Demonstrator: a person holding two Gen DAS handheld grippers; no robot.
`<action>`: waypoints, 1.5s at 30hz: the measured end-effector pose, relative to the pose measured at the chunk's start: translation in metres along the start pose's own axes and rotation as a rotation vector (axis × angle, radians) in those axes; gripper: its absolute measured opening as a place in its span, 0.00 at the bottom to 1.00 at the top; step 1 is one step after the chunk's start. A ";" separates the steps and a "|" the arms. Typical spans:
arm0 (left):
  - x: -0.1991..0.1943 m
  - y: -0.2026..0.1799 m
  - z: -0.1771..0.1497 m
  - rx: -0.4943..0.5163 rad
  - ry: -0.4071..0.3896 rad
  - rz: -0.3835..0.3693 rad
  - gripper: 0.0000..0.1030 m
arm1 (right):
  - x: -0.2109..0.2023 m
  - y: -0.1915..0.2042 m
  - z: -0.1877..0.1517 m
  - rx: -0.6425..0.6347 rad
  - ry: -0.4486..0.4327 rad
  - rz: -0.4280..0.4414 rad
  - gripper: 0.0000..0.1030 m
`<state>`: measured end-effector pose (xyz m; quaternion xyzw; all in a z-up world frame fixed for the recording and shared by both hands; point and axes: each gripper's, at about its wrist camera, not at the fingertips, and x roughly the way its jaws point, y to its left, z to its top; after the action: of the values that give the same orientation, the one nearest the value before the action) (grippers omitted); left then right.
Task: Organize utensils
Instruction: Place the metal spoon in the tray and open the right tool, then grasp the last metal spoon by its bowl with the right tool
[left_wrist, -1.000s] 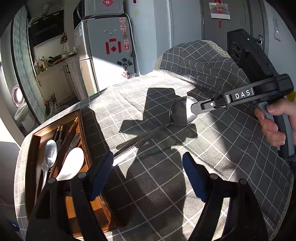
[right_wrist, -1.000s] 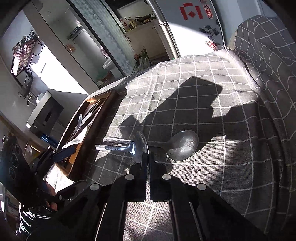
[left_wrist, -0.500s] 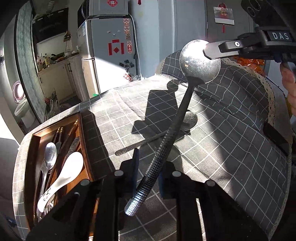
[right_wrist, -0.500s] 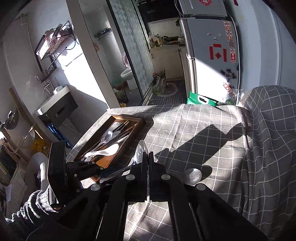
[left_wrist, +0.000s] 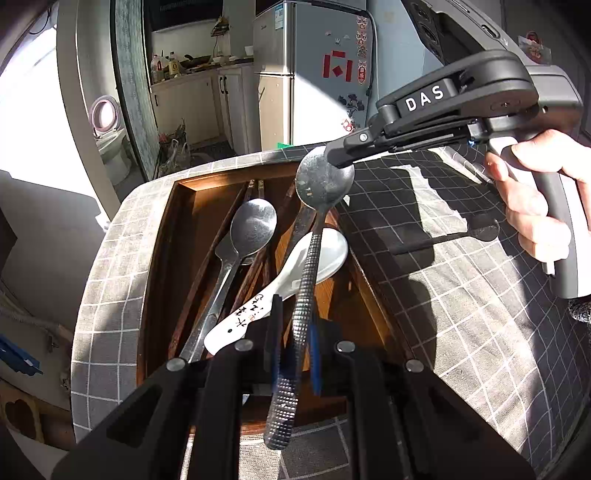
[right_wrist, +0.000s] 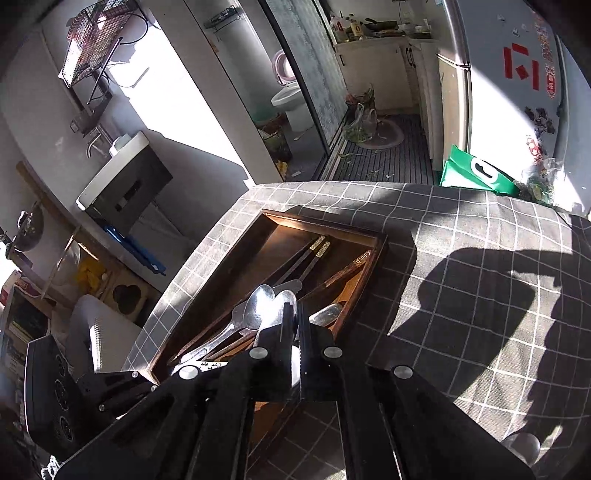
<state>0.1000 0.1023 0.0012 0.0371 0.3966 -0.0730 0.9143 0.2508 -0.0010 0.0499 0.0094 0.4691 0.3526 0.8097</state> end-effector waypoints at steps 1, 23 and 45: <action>0.002 0.002 0.000 -0.004 0.004 0.008 0.14 | 0.011 0.001 0.000 -0.005 0.011 -0.021 0.02; -0.021 -0.079 -0.003 0.214 -0.099 -0.175 0.79 | -0.157 -0.124 -0.119 0.279 -0.200 -0.203 0.81; 0.013 -0.130 0.001 0.301 -0.100 -0.175 0.78 | -0.178 -0.129 -0.144 0.188 -0.207 -0.159 0.01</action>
<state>0.0880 -0.0273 -0.0089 0.1351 0.3371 -0.2127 0.9071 0.1580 -0.2466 0.0589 0.0842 0.4133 0.2391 0.8746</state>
